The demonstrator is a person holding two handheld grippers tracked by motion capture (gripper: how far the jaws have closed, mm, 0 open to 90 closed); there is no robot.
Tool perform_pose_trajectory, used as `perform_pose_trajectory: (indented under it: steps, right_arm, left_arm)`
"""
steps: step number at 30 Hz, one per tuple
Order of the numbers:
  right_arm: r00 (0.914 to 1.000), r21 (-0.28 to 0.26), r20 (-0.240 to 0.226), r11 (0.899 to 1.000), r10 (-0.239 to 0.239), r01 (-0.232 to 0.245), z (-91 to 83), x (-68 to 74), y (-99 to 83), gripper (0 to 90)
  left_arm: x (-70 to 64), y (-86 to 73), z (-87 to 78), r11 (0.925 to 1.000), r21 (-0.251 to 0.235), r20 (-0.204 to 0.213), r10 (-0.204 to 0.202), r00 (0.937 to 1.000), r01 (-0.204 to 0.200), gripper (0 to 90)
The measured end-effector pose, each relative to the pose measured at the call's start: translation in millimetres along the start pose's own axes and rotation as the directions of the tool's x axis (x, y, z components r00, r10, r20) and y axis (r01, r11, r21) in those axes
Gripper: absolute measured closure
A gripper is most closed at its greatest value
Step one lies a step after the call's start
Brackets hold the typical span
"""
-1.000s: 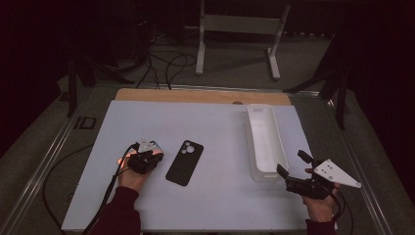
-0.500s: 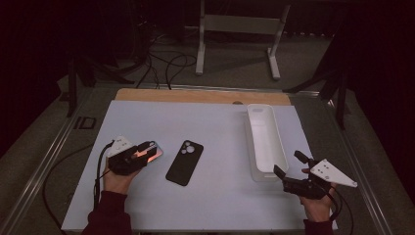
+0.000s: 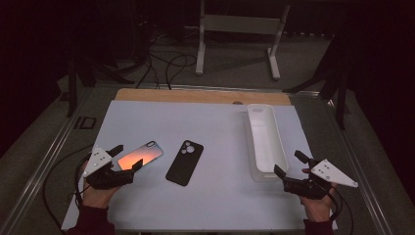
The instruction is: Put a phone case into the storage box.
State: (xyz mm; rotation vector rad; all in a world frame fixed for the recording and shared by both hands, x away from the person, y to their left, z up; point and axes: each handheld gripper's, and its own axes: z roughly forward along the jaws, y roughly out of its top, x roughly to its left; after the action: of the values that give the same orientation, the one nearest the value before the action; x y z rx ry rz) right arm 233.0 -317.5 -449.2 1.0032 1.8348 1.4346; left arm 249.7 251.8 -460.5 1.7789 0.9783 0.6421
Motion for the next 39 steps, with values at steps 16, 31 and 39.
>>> perform_pose_trajectory:
  steps: [16,31,39]
  right_arm:
    - [0.9999,-0.009,-0.011,1.0,-0.001,0.001,0.0,-0.4,0.2,9.0]
    - [0.9997,0.005,-0.023,1.0,-0.011,0.011,2.0,1.4,1.0,9.0]
    - [0.9997,0.004,-0.023,1.0,-0.008,0.008,1.7,0.3,1.3,9.0]
  left_arm:
    - [6.1,-4.2,-6.8,0.9994,0.027,-0.041,-0.022,0.9989,0.023,0.0]
    - [26.7,6.1,15.2,0.9911,0.13,0.004,-0.03,0.9996,0.029,0.0]
    - [35.3,8.6,38.9,0.97,0.242,0.018,0.018,0.9997,-0.022,0.0]
